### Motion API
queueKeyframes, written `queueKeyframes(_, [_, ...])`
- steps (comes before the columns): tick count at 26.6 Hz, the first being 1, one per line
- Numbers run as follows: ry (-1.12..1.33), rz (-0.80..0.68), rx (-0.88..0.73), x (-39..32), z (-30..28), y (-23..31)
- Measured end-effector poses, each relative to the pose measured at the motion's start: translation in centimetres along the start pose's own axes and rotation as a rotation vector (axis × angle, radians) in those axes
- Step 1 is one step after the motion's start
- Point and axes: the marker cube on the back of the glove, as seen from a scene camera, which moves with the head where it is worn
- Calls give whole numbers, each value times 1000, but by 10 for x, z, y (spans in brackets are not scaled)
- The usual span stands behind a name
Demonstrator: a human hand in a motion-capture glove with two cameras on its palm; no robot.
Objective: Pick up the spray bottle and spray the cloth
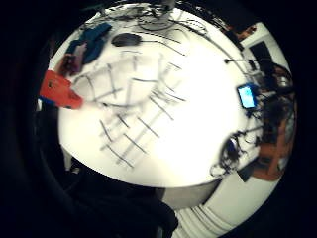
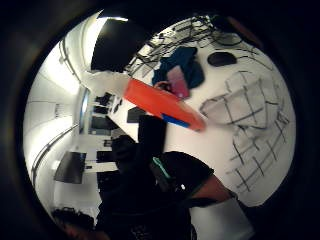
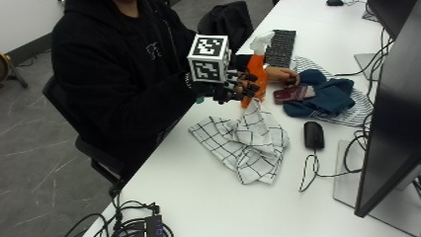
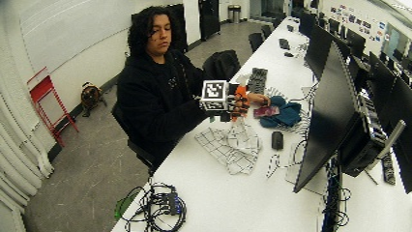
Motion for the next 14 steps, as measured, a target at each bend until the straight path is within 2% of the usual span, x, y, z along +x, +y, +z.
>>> queueKeyframes(2, [71,44,16,5,-3,5])
queueKeyframes(7, [169,39,-57,25,-7,72])
queueKeyframes(14, [207,31,-88,28,-4,92])
